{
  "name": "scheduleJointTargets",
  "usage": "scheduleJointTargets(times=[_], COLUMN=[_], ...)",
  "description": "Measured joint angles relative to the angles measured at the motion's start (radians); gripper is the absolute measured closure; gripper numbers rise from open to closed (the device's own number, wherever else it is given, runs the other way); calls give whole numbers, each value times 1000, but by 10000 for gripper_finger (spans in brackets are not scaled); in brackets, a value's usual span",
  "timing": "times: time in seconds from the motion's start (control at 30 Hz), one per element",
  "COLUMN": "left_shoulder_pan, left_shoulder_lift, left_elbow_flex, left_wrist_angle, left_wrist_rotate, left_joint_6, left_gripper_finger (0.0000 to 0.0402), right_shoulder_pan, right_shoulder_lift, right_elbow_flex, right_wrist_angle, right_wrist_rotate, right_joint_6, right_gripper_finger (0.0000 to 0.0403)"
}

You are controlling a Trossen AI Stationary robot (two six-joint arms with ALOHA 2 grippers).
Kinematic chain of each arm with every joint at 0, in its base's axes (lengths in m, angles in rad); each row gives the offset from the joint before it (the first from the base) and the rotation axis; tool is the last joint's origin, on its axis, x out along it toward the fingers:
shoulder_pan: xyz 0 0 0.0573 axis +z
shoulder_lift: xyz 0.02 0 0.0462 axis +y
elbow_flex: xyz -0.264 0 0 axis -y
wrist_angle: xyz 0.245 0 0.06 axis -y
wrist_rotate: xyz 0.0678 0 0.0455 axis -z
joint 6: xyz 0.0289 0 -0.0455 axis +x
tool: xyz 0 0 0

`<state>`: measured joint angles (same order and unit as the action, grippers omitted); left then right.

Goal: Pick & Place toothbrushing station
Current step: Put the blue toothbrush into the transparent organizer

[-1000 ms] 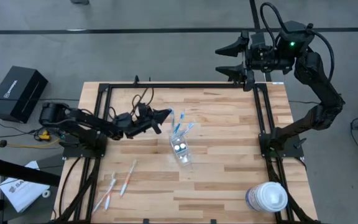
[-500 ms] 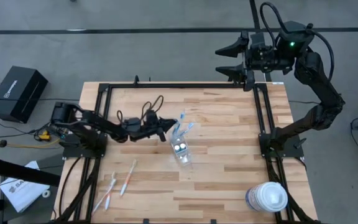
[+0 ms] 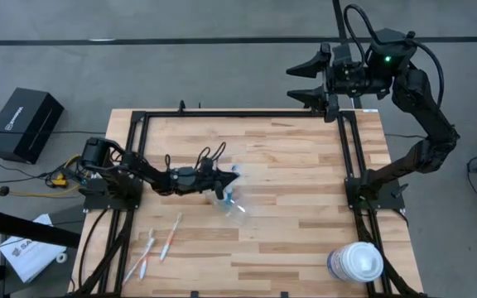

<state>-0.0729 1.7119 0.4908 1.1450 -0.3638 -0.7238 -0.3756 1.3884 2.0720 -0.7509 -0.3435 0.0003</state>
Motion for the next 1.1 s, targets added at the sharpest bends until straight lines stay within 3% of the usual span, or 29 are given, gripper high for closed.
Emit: scheduleJointTargets(times=[0.5, 1.1], left_shoulder_pan=[1, 1], left_shoulder_lift=[-4, -168], left_elbow_flex=[0, -9], left_wrist_angle=[52, 36], left_wrist_rotate=[4, 24], left_joint_6=[3, 167], left_gripper_finger=[378, 350], right_shoulder_pan=[0, 0], right_shoulder_lift=[0, -2], right_elbow_flex=[0, 1], right_wrist_angle=[3, 4], right_wrist_rotate=[0, 0], right_joint_6=[-9, -8], right_gripper_finger=[113, 113])
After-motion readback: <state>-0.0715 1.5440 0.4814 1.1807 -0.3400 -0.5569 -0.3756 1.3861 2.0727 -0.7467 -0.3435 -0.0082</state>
